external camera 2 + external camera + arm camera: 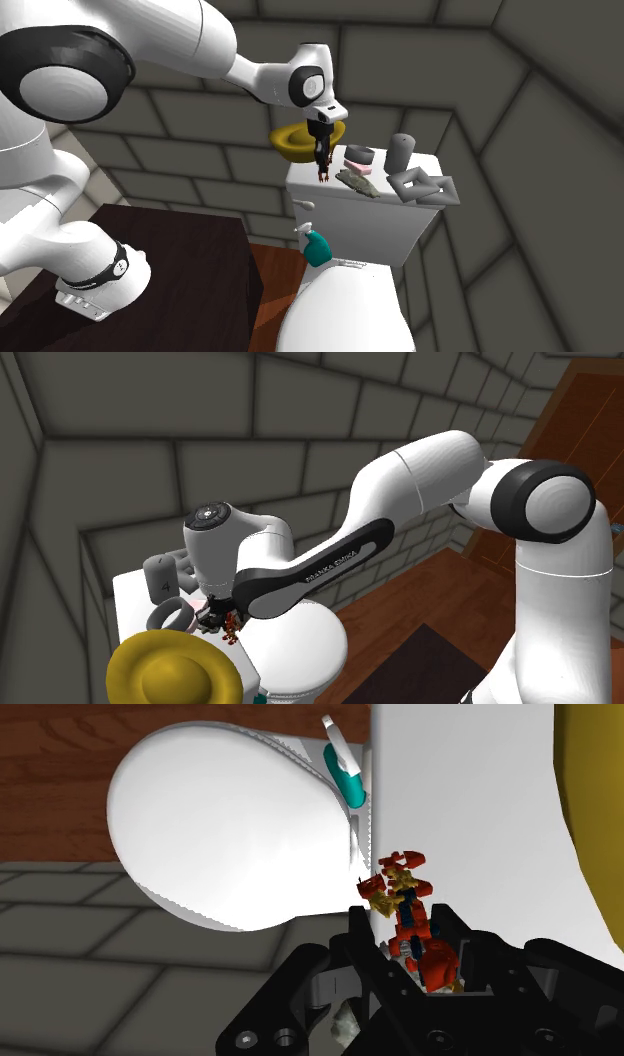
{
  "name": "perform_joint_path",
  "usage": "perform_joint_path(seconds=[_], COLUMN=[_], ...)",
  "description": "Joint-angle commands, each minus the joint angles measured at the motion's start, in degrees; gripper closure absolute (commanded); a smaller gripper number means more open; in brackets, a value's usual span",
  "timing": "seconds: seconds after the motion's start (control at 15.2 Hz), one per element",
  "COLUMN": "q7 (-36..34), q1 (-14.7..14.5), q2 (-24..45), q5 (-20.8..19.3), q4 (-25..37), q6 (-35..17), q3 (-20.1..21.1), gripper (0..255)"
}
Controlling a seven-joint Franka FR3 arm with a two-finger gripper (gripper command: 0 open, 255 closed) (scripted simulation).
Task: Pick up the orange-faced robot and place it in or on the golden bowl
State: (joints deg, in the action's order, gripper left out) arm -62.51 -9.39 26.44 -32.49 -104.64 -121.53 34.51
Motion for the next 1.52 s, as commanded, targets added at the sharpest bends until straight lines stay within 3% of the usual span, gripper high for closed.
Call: perform_joint_path(seconds=[0.0, 1.45], q7=[0.6, 7.0], q1=[0.2, 1.7], q2=[-0.8, -7.9], q5=[0.7, 7.3], q4=[0.3, 8.0], q6=[0.9, 13.4], q3=[0.4, 3.3], gripper=[255, 255])
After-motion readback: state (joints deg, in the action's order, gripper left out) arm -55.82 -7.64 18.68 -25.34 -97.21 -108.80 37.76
